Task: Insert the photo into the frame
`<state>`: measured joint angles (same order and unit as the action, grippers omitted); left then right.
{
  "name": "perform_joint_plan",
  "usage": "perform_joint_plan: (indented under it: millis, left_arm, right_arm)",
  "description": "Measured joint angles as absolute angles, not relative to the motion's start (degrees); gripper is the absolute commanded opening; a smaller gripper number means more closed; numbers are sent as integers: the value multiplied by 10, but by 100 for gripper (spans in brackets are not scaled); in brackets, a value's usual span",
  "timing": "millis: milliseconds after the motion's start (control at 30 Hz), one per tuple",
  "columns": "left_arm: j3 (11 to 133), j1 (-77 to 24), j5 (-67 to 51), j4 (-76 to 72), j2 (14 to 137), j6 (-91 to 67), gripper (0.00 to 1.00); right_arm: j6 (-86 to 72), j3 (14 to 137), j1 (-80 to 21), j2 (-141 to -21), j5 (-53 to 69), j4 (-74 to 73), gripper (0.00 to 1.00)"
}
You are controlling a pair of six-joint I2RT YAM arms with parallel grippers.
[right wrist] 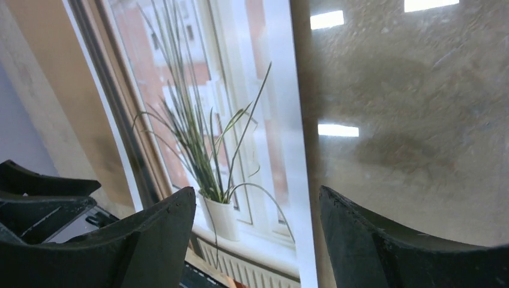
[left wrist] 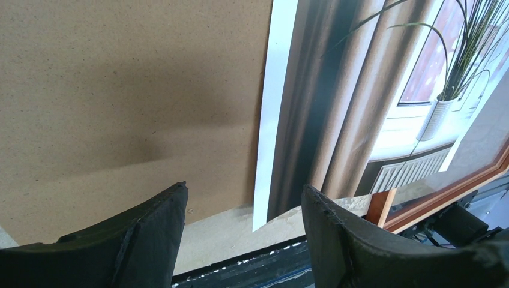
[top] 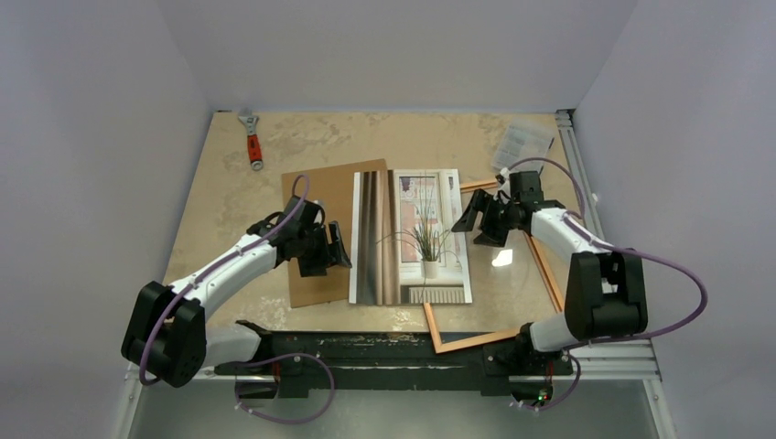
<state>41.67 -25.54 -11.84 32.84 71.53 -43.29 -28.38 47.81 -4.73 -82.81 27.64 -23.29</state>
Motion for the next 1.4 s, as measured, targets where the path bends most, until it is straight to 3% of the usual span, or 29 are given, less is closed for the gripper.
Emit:
perform_joint_plan:
  millis: [233, 500, 667, 1000, 1167, 1400]
  left_arm:
    - [417, -255, -120, 326, 716, -433, 68]
    - [417, -255, -120, 326, 716, -433, 68]
    - [417, -255, -122, 326, 716, -433, 68]
    - [417, -255, -132, 317, 723, -433, 68]
    - [417, -256, -137, 309, 726, -433, 68]
    - [417, -280, -142, 296, 744, -445, 68]
  right_arm:
    - [-284, 496, -36, -932, 277, -182, 69]
    - [-311, 495, -26, -992, 401, -70, 60]
    - [-341, 478, -26, -1016, 460, 1, 44]
    - [-376, 472, -26, -1020, 510, 57, 0]
    - [-384, 470, -26, -991, 517, 47, 0]
    - [-367, 527, -26, -861, 472, -68, 0]
